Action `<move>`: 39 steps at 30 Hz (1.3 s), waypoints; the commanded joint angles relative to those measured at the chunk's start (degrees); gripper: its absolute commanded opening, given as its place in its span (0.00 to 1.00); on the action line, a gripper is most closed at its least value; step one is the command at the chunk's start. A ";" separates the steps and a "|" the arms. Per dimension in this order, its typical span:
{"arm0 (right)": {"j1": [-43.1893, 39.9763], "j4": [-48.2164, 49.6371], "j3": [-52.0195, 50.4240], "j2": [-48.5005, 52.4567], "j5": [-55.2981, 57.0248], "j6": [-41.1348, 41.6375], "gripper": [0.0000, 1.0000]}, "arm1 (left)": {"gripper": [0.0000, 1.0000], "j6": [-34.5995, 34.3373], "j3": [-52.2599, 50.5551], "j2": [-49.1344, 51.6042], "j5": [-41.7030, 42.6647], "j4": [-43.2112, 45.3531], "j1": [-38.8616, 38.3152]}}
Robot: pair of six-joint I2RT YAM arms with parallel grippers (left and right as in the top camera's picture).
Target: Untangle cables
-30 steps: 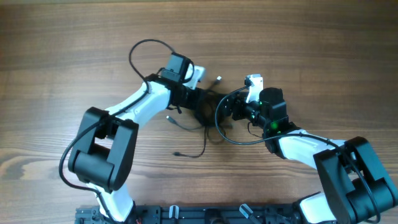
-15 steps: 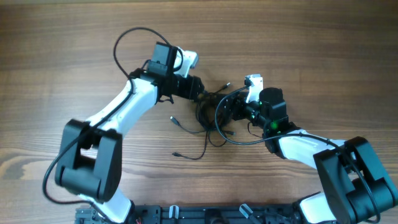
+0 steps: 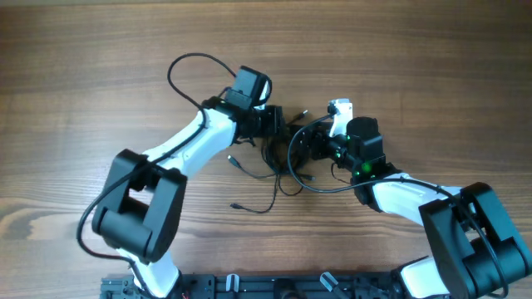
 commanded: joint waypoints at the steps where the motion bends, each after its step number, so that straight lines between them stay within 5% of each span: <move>1: 0.24 0.42 0.37 1.20 3.17 1.62 0.79 | 0.63 -3.19 0.37 2.99 -6.12 0.02 -0.92; 9: 0.24 0.20 0.37 1.20 3.15 1.62 0.81 | 0.53 -4.46 0.39 6.23 -6.95 2.56 -0.94; 18: -0.20 0.61 0.37 1.20 3.56 1.77 0.82 | 0.66 -4.52 1.68 -5.88 -11.65 2.32 0.87; 22: -4.11 6.23 0.37 0.66 -3.39 8.70 0.84 | 0.70 -4.52 1.68 -9.33 -11.63 1.18 0.87; 26: -10.60 12.24 0.37 0.55 -12.15 13.42 0.83 | 0.50 -5.03 1.64 -9.31 -7.48 -0.04 0.20; 32: -20.90 1.40 0.37 0.57 -11.85 13.55 0.84 | 0.45 -8.44 1.64 -7.34 -5.84 2.05 -4.87; 36: -21.68 -11.19 0.35 0.57 -10.10 14.08 0.88 | 0.44 -10.62 1.64 -2.95 -6.08 3.39 -9.22; 39: -21.70 -11.34 0.35 0.57 -10.29 13.79 0.88 | 0.44 -13.40 1.64 0.61 -7.21 4.52 -11.13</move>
